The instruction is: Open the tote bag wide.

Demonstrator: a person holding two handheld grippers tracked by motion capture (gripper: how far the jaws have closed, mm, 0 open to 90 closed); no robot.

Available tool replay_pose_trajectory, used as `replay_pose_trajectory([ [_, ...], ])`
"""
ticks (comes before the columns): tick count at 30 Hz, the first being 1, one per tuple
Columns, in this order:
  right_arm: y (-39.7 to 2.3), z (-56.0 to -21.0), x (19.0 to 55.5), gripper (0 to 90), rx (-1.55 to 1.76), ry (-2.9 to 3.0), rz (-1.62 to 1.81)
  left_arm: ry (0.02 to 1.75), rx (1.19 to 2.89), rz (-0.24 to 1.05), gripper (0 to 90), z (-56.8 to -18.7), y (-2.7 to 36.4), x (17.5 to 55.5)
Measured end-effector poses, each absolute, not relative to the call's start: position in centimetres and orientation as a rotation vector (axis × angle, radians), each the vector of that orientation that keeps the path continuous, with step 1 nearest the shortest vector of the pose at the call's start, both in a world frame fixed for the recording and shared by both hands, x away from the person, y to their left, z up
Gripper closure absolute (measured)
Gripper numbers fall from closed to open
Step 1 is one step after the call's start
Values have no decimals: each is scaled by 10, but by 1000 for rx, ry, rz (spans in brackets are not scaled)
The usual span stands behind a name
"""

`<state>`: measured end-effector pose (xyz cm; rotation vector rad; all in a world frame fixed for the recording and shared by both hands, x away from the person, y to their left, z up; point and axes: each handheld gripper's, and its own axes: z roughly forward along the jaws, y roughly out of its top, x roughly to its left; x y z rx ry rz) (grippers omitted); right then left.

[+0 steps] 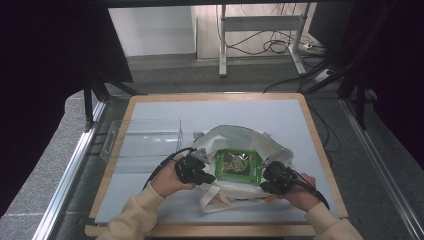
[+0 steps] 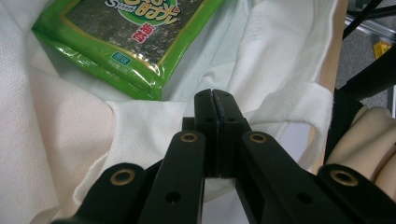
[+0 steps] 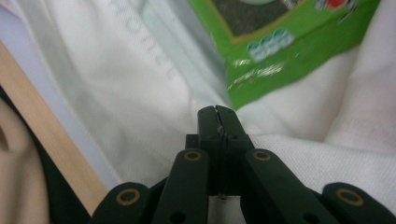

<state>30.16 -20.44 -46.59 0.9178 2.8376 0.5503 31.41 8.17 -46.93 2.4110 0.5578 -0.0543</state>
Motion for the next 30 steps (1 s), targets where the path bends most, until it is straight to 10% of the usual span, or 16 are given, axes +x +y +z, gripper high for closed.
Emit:
replay_pose_trajectory([
  [30, -194, -440, 317, 880, 957, 2677, 869, 554, 2384, -39, 896, -462, 86, 312],
])
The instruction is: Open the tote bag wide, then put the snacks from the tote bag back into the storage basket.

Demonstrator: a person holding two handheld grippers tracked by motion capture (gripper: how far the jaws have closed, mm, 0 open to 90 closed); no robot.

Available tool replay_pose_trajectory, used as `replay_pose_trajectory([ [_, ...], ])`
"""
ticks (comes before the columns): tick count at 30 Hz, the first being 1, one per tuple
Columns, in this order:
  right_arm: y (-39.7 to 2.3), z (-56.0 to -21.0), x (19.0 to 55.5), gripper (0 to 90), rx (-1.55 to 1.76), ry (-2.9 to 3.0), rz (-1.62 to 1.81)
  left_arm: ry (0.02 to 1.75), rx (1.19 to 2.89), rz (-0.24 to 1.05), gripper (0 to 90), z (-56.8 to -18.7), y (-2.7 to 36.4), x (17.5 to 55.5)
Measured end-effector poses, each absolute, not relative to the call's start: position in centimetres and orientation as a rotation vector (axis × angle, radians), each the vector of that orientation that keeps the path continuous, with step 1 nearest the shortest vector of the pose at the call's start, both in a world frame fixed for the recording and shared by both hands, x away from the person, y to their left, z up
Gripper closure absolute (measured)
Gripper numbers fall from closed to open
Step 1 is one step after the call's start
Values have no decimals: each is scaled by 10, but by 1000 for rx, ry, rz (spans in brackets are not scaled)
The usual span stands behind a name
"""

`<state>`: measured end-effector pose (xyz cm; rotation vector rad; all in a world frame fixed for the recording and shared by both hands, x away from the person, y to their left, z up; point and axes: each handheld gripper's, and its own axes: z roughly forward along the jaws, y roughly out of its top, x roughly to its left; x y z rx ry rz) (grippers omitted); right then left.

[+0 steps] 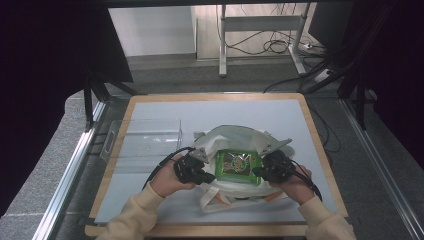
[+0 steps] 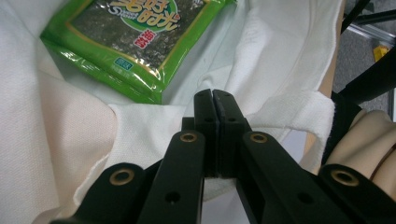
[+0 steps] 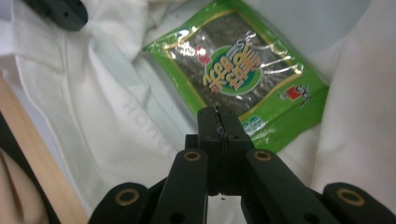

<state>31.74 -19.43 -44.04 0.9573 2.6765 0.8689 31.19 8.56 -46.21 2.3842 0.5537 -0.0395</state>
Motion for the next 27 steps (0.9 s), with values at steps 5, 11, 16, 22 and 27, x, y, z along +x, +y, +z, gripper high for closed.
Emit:
replay_pose_trajectory([
  [5, -193, -438, 319, 862, 981, 2661, 915, 540, 2355, -22, 893, -454, 90, 310],
  [11, -190, -439, 320, 630, 1017, 2659, 949, 556, 2314, 23, 792, -446, 96, 308],
  [16, -187, -437, 321, 409, 1137, 2609, 997, 581, 2268, 86, 635, -441, 101, 308],
  [22, -182, -436, 324, 340, 1229, 2560, 1010, 602, 2253, 100, 511, -438, 105, 309],
  [27, -179, -437, 327, 301, 1297, 2527, 1004, 604, 2252, 79, 438, -438, 107, 311],
])
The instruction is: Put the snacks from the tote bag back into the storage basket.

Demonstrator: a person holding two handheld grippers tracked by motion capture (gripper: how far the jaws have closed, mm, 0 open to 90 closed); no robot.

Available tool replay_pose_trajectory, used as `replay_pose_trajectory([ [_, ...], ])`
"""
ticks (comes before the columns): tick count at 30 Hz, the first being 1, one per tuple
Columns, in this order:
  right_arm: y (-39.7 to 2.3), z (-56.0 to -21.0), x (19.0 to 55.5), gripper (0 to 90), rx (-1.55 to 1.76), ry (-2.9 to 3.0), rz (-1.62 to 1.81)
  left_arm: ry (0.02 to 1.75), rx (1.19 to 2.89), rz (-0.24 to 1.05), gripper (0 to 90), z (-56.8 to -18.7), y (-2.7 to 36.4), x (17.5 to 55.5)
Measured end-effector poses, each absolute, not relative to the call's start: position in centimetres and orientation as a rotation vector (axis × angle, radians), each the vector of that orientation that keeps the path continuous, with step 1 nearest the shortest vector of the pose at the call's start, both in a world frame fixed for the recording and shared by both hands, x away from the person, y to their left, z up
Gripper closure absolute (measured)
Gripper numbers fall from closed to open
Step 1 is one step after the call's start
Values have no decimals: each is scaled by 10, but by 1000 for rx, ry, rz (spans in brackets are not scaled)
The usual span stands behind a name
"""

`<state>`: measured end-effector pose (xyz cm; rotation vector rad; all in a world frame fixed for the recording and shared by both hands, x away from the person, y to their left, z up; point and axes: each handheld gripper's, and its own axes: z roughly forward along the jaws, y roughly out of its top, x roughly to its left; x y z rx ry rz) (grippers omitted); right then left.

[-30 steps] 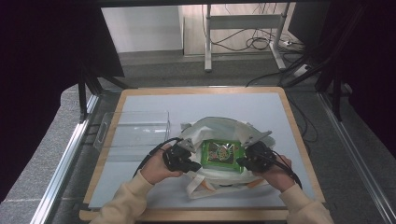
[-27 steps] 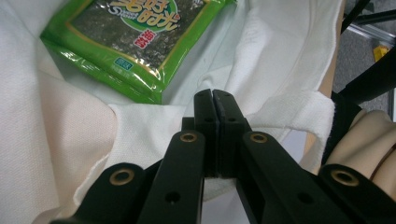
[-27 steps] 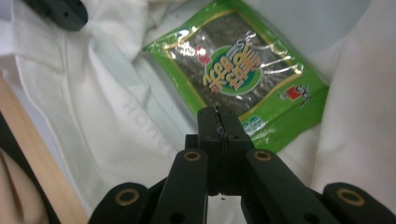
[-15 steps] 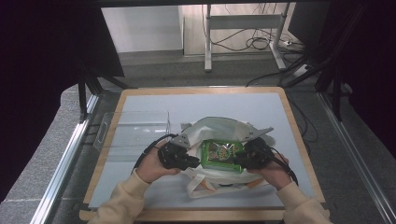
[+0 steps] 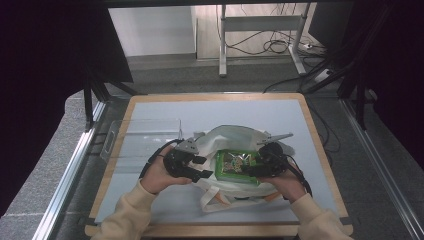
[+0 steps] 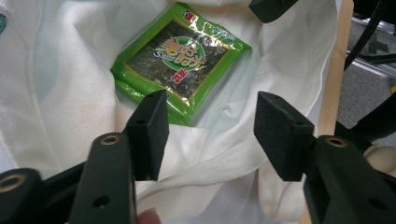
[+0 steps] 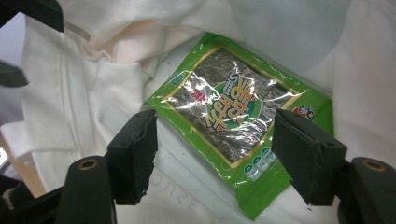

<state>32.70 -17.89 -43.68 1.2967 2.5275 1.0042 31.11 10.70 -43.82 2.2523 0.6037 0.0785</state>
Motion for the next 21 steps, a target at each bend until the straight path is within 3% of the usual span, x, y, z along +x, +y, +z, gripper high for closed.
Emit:
replay_pose_trajectory([
  [21, -149, -458, 356, 301, 1520, 2498, 722, 522, 2247, 27, 388, -434, 106, 311],
])
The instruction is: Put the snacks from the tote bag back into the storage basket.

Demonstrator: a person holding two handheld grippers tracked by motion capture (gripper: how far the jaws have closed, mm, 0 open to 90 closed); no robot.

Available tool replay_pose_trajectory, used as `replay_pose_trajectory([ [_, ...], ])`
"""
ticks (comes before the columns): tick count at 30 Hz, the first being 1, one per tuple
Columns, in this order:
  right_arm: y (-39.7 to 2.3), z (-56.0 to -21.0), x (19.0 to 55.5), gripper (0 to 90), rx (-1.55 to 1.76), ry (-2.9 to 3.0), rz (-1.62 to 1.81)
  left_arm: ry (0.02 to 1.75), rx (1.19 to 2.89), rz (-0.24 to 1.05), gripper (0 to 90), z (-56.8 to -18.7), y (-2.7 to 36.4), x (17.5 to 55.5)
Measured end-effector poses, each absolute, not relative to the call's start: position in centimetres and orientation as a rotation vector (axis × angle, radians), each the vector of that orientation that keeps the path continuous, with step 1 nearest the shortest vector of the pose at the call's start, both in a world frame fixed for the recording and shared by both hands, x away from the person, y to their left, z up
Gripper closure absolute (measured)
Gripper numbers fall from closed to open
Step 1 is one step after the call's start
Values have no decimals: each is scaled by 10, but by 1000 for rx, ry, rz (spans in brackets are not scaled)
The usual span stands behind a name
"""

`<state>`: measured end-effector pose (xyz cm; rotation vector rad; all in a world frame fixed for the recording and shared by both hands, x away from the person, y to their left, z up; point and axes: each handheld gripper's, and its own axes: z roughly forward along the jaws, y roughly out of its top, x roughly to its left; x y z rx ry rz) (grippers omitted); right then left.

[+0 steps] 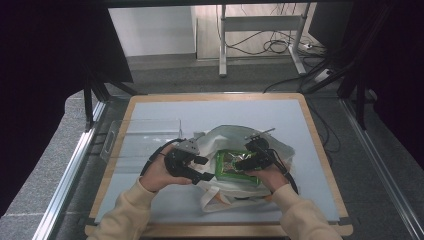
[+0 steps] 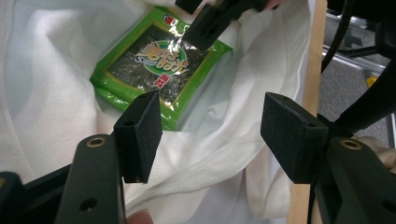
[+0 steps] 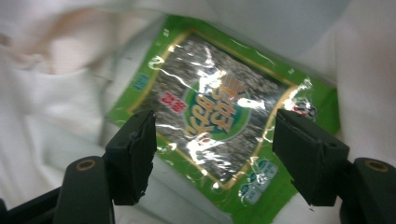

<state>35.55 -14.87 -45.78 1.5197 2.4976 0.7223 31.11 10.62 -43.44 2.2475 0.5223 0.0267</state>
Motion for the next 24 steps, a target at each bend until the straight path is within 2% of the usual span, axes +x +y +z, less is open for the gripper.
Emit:
replay_pose_trajectory([
  [10, -153, -476, 369, 304, 1636, 2490, 555, 495, 2248, 27, 388, -433, 107, 309],
  [24, -162, -493, 380, 253, 1777, 2462, 486, 486, 2251, 38, 388, -431, 108, 308],
])
